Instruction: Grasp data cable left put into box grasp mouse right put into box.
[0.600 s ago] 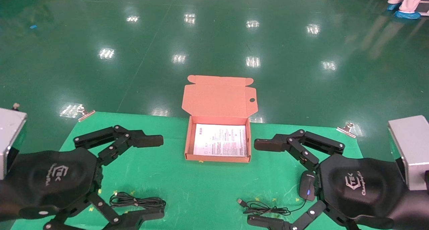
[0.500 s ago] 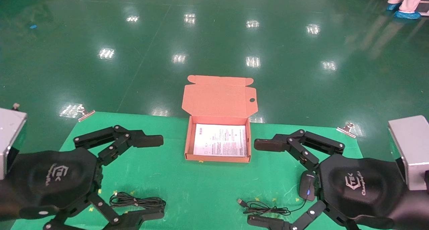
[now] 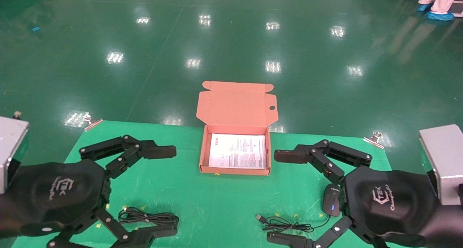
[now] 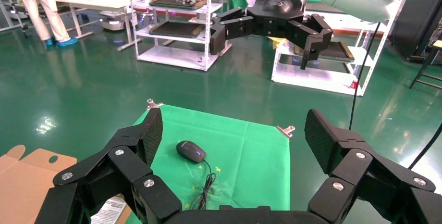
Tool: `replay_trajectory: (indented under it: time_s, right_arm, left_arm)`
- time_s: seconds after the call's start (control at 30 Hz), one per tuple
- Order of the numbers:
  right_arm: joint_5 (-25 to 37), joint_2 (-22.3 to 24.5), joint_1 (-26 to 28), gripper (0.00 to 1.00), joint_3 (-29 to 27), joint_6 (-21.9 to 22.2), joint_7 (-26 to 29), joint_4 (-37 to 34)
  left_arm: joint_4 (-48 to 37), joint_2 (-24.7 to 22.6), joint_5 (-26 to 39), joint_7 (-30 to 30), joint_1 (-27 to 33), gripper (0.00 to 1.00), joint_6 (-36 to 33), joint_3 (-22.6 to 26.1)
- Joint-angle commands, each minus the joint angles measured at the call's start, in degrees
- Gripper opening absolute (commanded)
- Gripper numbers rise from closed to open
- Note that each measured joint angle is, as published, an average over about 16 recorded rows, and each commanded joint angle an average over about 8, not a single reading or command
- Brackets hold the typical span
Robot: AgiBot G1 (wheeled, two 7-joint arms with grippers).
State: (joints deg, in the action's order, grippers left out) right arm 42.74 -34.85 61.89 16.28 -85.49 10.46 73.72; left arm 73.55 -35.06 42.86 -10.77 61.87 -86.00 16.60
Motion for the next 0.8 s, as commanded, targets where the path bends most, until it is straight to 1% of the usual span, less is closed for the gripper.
replay_trajectory:
  time_s: [0.03,0.13,0.23,0.57,0.8]
  right_arm:
    - [-0.3,0.0,-0.1,1.00,0.0,0.0,0.1,-0.1]
    - [1.4,0.3,0.5,1.00,0.2,0.0,-0.7,0.4]
    - [4.6,0.6,1.8,1.00,0.9,-0.2,-2.4,1.3]
    - [20.2,-1.1,10.5,1.00,6.2,-3.3,-13.4,3.6]
    - [30.0,-2.8,15.6,1.00,11.7,-3.4,-20.4,4.0]
  left_arm:
    - [0.0,0.0,-0.2,0.1,-0.2,1.00,-0.1,-0.1]
    - [0.1,0.0,1.6,-0.2,0.6,1.00,-0.6,0.9]
    - [0.0,-0.1,4.3,-0.9,2.0,1.00,-1.3,2.4]
    - [-0.3,-2.0,16.0,-3.9,9.2,1.00,-3.1,8.6]
    - [-0.1,-4.1,26.3,-5.7,14.5,1.00,-3.5,14.2]
